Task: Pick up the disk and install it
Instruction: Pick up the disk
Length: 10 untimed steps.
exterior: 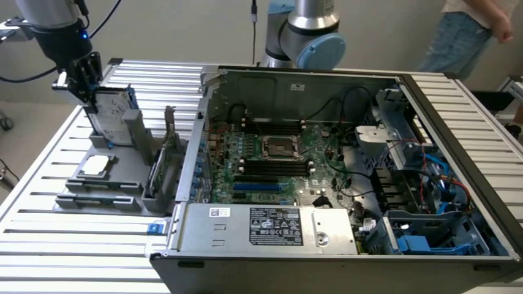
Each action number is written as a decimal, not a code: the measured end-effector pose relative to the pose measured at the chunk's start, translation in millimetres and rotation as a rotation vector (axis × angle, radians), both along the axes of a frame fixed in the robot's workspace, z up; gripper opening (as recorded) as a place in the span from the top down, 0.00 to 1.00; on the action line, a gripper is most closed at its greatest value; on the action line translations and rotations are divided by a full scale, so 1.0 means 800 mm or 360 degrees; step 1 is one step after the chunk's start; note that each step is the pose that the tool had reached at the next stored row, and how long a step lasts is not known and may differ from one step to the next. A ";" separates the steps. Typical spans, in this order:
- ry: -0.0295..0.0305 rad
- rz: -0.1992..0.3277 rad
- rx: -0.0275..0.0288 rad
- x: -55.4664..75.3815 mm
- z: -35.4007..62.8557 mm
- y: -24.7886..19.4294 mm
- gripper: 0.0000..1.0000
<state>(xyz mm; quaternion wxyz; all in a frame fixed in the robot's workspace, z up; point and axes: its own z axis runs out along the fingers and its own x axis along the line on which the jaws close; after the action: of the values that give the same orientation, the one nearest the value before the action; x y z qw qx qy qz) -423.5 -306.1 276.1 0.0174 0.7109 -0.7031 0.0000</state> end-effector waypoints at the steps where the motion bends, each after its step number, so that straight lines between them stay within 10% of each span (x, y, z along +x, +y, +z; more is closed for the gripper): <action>1: 0.00000 0.0000 0.00001 0.000 0.000 -0.0001 0.64; 10: 0.00000 0.0000 0.00002 0.000 0.000 -0.0034 0.67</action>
<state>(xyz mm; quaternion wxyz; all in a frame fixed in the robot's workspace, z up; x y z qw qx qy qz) -423.6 -308.8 276.1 0.0173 0.7108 -0.7031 -0.0001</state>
